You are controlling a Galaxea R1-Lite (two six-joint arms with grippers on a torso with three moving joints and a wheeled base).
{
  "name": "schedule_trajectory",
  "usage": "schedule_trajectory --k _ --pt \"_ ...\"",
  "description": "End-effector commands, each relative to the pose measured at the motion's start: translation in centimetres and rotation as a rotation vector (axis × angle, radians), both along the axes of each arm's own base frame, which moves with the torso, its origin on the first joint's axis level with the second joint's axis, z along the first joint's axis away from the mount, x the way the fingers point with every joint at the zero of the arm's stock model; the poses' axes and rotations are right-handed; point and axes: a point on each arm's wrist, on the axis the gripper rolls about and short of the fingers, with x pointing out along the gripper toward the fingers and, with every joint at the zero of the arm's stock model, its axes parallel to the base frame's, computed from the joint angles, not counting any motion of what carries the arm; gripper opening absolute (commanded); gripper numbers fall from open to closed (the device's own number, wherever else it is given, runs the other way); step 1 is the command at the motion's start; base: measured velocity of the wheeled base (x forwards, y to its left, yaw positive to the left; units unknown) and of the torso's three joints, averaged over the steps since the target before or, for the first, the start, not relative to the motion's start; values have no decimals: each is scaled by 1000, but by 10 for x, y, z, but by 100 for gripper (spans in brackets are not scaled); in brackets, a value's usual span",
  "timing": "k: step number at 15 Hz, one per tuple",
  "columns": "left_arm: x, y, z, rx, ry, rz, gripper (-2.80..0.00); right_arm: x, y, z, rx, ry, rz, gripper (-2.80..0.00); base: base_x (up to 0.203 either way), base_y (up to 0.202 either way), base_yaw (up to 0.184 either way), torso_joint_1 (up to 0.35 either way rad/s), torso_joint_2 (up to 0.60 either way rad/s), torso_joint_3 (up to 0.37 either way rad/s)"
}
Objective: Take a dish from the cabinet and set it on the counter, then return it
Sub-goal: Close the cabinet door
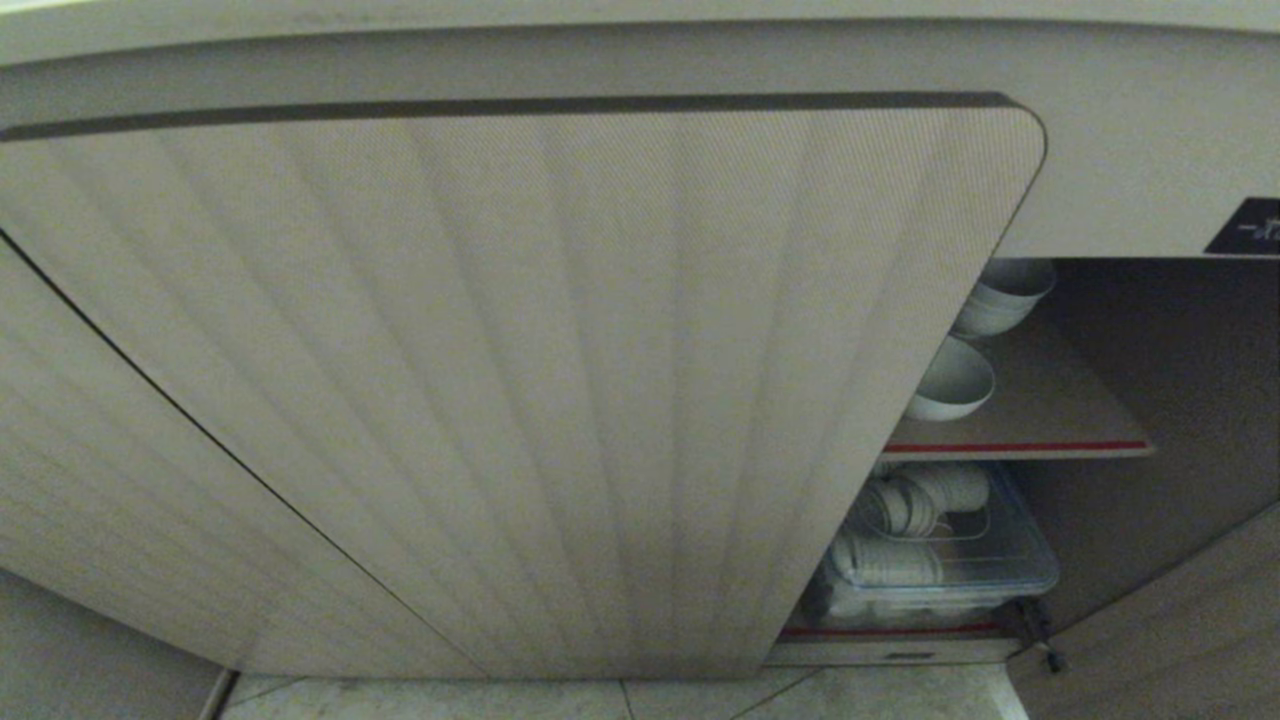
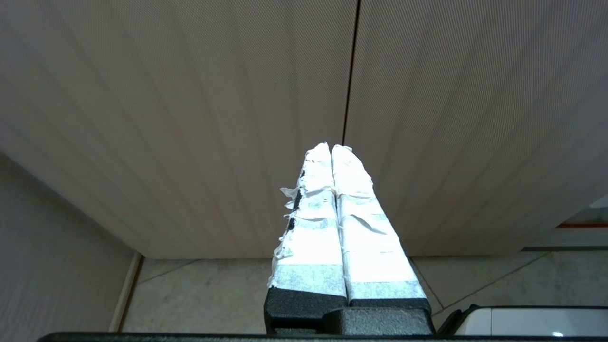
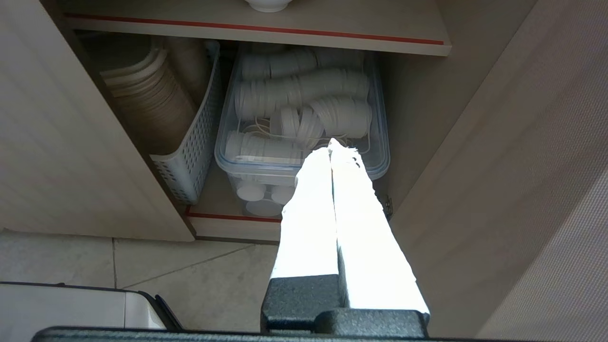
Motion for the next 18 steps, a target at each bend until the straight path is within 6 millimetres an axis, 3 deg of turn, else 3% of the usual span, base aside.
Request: schedule_trajectory --k 1,18 --pt "0 0 0 0 -1 0 -280 0 0 0 -1 0 0 -280 0 0 0 0 0 0" --pt "0 0 0 0 -1 0 -280 0 0 0 -1 0 0 -280 0 0 0 0 0 0"
